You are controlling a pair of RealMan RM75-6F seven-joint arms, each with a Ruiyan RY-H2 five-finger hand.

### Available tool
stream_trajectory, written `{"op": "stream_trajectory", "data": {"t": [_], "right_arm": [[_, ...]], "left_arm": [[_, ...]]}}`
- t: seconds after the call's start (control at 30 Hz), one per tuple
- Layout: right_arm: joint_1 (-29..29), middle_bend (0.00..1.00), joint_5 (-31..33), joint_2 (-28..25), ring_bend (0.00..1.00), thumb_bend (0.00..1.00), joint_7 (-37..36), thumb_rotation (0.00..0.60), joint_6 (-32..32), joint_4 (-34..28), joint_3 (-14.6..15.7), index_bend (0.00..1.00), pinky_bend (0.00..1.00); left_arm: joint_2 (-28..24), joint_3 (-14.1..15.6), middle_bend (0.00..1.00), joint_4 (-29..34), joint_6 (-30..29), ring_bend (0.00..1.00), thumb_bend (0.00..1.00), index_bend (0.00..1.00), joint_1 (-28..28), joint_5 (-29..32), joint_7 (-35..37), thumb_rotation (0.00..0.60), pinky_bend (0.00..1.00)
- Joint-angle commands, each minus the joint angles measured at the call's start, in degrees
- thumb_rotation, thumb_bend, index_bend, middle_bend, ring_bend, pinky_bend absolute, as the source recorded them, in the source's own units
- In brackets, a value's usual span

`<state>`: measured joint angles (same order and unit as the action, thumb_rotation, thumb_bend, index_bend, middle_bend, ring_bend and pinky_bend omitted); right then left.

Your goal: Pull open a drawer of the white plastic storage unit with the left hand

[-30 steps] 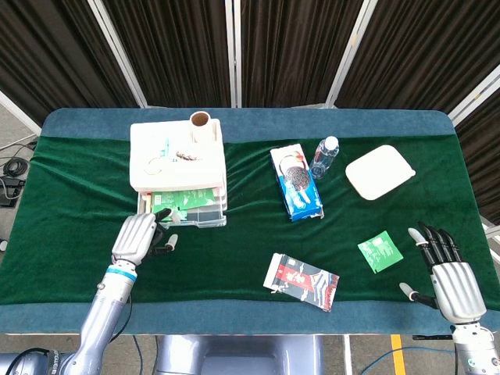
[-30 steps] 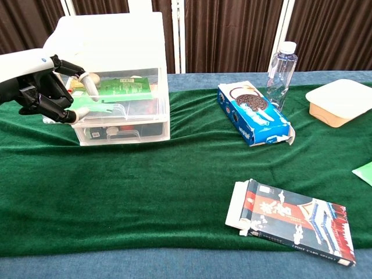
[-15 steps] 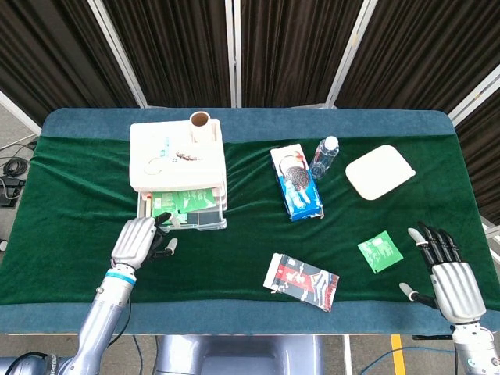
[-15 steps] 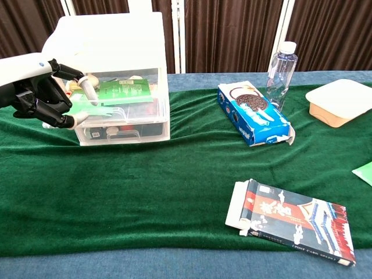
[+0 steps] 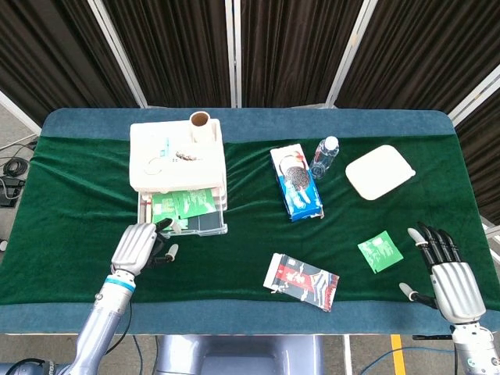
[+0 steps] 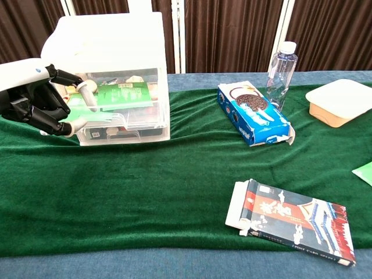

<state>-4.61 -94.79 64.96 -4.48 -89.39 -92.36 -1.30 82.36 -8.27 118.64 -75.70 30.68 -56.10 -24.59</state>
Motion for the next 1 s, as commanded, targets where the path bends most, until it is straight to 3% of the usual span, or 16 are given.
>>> {"op": "stream_trajectory", "data": {"t": [0.03,0.3,0.5,0.77,1.0], "right_arm": [[0.0,0.0,0.0,0.0,0.0,0.04,0.0,0.6,0.0,0.0,0.0,0.0,0.0],[-0.1,0.0,0.0,0.1,0.0,0.04,0.3,0.6,0.2,0.0,0.1,0.0,0.0],[-0.1,0.0,0.0,0.2,0.0,0.04,0.3,0.6,0.3,0.0,0.1,0.0,0.0],[-0.1,0.0,0.1,0.1,0.0,0.04,0.4,0.6,0.3,0.0,0.1,0.0,0.0],[-0.1,0.0,0.3,0.1,0.0,0.04,0.3,0.6,0.5,0.1,0.0,0.0,0.0]], "left_arm": [[0.0,0.3,0.96,-0.1,0.1,0.81,0.44,0.73,-0.3,-0.4,0.2,0.6,0.79],[0.2,0.4,0.96,-0.6,0.4,0.81,0.44,0.71,-0.7,-0.9,0.8,0.6,0.79],[0.0,0.0,0.96,-0.3,0.2,0.81,0.44,0.51,-0.9,-2.0,1.4,0.6,0.79],[-0.7,-0.6,0.96,-0.1,0.2,0.81,0.42,0.14,-1.3,-3.0,2.8,0.6,0.79],[-1.9,-0.5,0.96,0.1,0.3,0.81,0.4,0.06,-2.5,-4.9,6.0,0.6,0.79]]}}
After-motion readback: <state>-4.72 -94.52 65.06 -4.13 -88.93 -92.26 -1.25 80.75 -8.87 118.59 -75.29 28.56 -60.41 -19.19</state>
